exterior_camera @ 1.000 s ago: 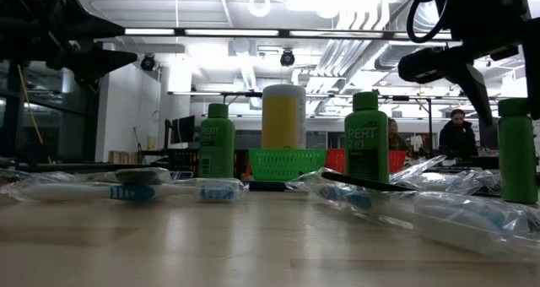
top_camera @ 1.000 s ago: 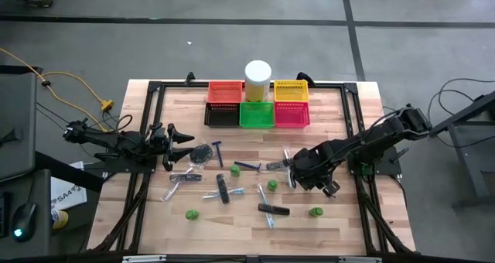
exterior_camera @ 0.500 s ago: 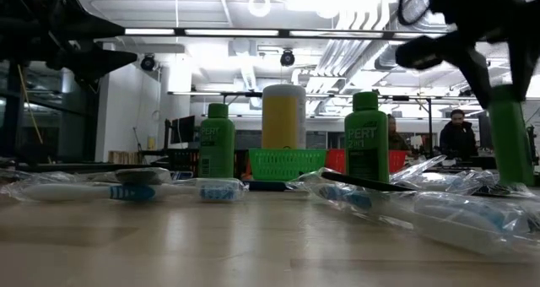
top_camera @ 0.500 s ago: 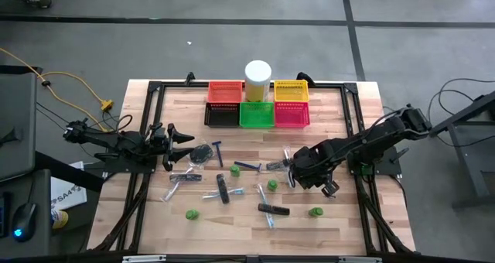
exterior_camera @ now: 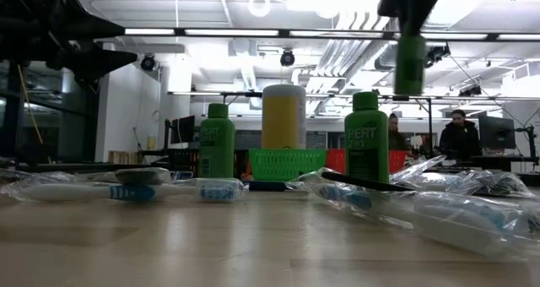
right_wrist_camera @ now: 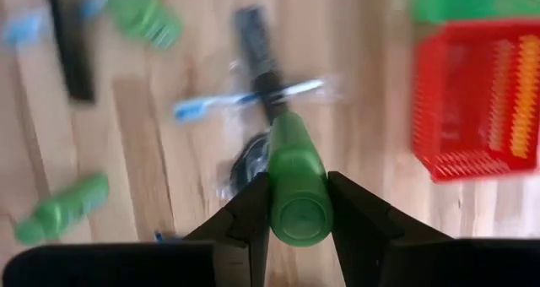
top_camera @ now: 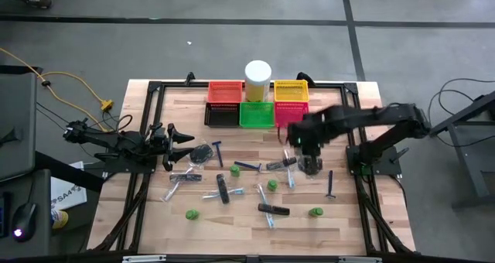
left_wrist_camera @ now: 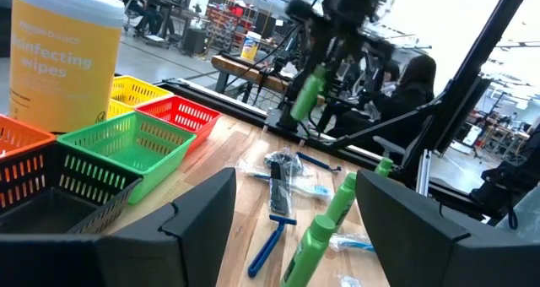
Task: Pick & Place Travel size toiletries
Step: Put the green shampoo into the yellow bin
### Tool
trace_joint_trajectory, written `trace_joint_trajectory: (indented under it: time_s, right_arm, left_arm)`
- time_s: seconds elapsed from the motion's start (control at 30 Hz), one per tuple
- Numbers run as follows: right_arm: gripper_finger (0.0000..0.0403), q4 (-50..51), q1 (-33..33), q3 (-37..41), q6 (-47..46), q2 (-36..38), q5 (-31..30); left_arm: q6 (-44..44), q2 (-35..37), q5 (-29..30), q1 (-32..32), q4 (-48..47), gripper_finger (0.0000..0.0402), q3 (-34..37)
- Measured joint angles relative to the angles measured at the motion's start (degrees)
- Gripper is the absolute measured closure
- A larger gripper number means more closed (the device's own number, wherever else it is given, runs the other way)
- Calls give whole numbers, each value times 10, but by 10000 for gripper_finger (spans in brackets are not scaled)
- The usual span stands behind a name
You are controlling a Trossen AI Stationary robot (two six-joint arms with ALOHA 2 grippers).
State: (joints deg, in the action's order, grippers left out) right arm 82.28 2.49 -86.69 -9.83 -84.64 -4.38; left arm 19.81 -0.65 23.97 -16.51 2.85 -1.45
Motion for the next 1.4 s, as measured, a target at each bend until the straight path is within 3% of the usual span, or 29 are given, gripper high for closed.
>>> trace_joint_trajectory:
  time_s: [0.33,0.6,1.03,1.17,1.4]
  right_arm:
    - [310,10,-170,-48,-99,-13,4]
    - [310,4,-276,-109,-94,-88,16]
    - [310,-134,-447,-124,-92,-182,-17]
    - [309,-177,-480,-124,-168,-211,-12]
    - [309,-249,-482,-124,-191,-258,56]
  left_arm:
    - [0,0,2,0,0,156,0]
    - [0,0,2,0,0,156,0]
    - [0,0,2,0,0,156,0]
    - [0,0,1,0,0,156,0]
    - [0,0,-1,0,0,156,0]
